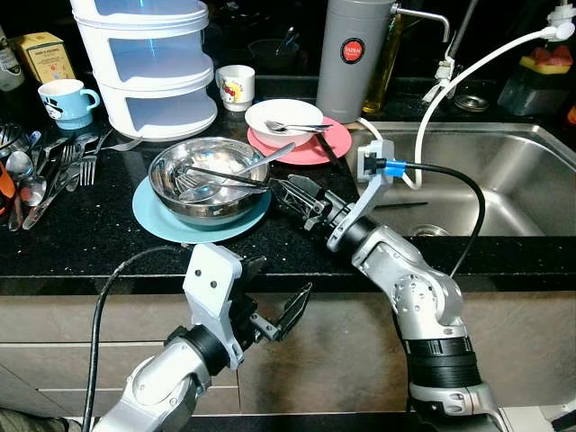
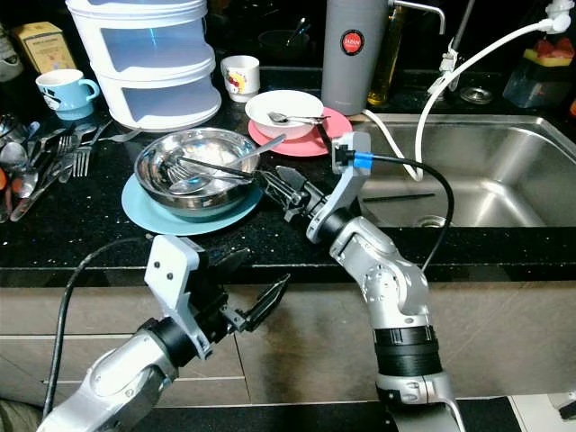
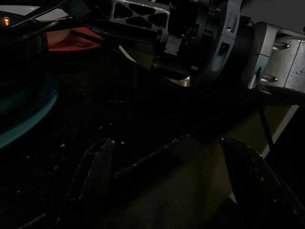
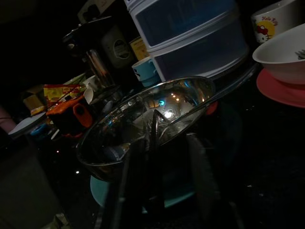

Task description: Kitchen organization

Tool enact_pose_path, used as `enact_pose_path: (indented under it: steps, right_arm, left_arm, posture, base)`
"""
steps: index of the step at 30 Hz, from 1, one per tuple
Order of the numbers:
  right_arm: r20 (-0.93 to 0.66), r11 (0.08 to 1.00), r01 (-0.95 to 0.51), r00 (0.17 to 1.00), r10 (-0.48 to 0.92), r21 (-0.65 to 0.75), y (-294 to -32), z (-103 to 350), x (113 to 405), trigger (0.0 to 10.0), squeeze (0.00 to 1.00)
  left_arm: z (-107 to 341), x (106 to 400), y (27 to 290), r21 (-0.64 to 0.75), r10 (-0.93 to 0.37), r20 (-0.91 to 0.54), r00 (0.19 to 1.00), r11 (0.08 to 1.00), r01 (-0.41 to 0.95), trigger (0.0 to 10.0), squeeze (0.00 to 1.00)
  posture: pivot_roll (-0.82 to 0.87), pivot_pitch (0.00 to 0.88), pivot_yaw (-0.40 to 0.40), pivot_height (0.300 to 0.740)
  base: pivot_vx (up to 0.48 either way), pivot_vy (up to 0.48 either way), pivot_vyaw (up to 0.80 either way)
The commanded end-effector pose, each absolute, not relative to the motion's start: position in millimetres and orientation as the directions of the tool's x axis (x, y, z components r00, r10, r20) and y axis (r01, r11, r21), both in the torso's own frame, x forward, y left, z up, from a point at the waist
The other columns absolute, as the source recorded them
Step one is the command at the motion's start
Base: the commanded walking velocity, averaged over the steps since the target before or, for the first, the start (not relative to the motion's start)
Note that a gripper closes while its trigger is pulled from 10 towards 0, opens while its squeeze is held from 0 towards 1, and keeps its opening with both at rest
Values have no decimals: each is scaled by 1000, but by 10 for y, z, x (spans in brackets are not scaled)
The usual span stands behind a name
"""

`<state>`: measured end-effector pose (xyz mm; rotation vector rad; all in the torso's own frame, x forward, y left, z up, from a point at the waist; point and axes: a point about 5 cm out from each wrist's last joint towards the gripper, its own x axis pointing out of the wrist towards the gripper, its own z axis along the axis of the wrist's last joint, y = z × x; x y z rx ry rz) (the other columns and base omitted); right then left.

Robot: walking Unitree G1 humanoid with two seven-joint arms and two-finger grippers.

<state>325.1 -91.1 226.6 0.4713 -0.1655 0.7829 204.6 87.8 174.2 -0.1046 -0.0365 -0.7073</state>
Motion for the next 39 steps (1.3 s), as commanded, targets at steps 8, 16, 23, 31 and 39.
enact_pose_path:
  steps: [8,16,23,31,39]
  right_arm:
    - [290,603,-711,701,652,362,-910,2198,3254,0,0]
    - [302,602,-706,705,641,373,-923,2198,3266,0,0]
    - [519,500,-704,710,476,504,-1142,2566,3324,0,0]
    - [576,553,-650,746,333,522,-1471,2798,3433,10000,0]
    - [494,654,-513,836,237,555,-1714,2757,3579,10000,0]
  left_arm:
    - [1704,2041,864,-78,-656,54,753,749,658,10000,0]
    - [1703,2045,858,-79,-656,56,752,748,659,10000,0]
    - [1701,2051,870,-76,-656,57,752,748,659,10000,0]
    - [1722,2075,870,-68,-661,67,748,745,664,10000,0]
    - [1772,2079,837,-74,-673,88,734,731,679,10000,0]
  posture:
    - [165,1,-32,740]
    - [163,1,-33,740]
    - [165,0,-31,740]
    - [167,0,-32,740]
    - [163,0,-29,740]
  base:
    - [0,0,0]
    - [0,0,0]
    - [0,0,0]
    - [0,0,0]
    - [0,0,-291]
